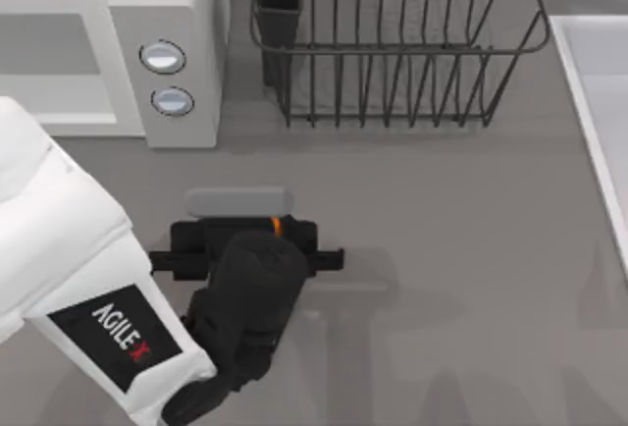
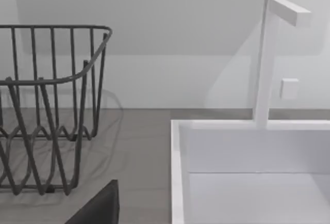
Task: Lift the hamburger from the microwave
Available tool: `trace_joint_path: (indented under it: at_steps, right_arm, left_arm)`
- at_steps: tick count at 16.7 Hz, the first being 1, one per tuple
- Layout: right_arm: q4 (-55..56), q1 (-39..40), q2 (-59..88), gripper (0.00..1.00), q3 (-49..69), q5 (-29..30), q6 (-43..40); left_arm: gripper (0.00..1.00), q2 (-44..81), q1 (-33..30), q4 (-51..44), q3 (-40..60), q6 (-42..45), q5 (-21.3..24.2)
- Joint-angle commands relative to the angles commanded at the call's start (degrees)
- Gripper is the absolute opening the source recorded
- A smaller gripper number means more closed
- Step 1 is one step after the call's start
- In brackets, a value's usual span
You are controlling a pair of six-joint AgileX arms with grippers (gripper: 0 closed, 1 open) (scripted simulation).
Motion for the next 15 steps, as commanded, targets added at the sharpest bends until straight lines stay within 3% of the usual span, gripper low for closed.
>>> trace_joint_path:
  at_steps: [13,15]
  right_arm:
    - [0.0,0.0,0.0,1.0,0.0,0.0,0.0]
    - [0.0,0.0,0.0,1.0,0.0,0.0,0.0]
  left_arm:
    - [0.98,0.0,0.0,0.0,0.0,0.0,0.0]
    - [1.0,0.0,0.0,0.0,0.0,0.0,0.0]
